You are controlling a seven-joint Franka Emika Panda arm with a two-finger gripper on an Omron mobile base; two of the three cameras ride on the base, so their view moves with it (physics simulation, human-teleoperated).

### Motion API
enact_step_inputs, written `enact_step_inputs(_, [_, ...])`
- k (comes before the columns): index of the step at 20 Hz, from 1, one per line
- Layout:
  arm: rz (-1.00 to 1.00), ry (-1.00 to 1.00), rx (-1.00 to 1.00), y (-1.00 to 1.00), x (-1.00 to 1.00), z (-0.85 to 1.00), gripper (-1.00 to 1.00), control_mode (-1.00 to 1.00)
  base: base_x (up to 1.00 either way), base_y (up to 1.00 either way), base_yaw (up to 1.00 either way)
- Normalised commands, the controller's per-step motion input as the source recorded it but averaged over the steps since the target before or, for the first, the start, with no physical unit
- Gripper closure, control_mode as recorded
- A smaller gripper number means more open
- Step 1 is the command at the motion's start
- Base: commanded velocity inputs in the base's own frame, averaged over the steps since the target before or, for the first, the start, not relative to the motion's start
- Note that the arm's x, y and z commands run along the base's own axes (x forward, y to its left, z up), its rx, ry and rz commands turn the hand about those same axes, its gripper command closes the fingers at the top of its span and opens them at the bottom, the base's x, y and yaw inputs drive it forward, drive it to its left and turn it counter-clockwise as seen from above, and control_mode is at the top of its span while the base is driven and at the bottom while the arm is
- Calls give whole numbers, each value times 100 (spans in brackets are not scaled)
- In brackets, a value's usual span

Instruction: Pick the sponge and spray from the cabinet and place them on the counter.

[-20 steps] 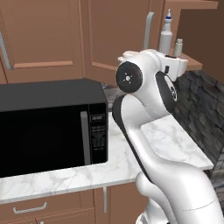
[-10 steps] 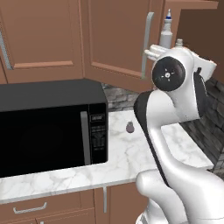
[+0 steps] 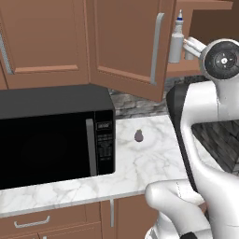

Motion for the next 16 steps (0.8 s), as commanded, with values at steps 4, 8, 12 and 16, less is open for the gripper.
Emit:
enact_step_inputs(4, [0,-6,28,-26,0,0,-100,-100,0,0,0])
enact_step_inputs(8, [2,-8,31,-19,0,0,-100,-100,0,0,0])
enact_step_inputs(12, [5,-10,33,-19,0,0,-100,-100,0,0,0])
enact_step_inputs(16, [6,-13,31,-13,0,0,-100,-100,0,0,0])
